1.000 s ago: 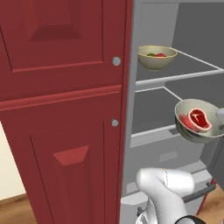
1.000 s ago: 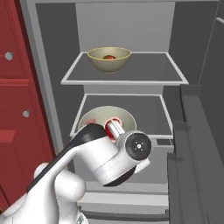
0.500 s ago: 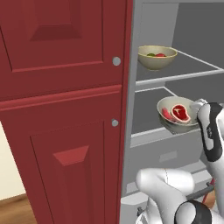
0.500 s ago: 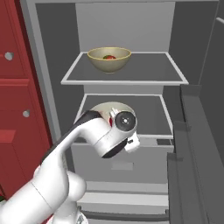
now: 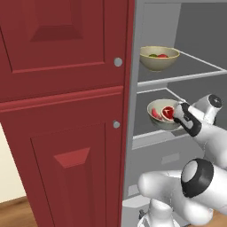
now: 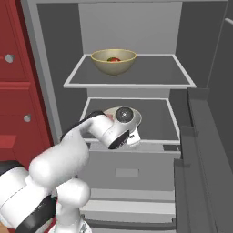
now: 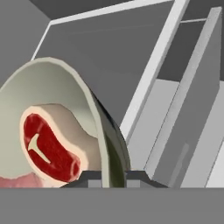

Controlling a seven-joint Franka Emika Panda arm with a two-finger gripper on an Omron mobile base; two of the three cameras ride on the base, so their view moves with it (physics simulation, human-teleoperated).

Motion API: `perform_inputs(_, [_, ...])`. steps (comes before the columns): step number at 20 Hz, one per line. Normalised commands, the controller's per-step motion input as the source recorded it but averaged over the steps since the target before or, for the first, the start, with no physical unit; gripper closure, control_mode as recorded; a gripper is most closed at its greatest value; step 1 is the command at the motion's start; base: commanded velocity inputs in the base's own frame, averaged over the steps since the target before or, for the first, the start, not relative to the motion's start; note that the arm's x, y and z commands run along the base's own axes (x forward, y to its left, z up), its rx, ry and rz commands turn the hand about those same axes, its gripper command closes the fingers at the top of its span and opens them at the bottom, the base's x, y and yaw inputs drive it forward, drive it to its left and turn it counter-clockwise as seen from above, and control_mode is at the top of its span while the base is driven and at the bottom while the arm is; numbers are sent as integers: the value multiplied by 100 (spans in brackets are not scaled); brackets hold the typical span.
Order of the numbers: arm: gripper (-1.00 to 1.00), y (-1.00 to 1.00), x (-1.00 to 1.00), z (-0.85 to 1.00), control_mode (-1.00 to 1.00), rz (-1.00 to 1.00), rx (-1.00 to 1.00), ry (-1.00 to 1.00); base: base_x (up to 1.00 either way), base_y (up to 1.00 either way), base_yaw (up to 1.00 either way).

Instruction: Place the bowl with the onion and lime on the top shelf of the fridge. Place the bowl with the steaks on the second highest shelf of the fridge.

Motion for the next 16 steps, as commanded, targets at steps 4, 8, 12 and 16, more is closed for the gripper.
perform_inputs(4, [100,0,100,-23,-100,-5,0,5,0,0,0])
perform_inputs(8, [100,0,100,-4,-100,-5,0,0,0,0,0])
perform_inputs(12, [-100,0,89,-6,-100,-1,0,0,0,0,0])
perform_inputs(16, [-100,-10,-12,0,-100,0,1,-2,0,0,0])
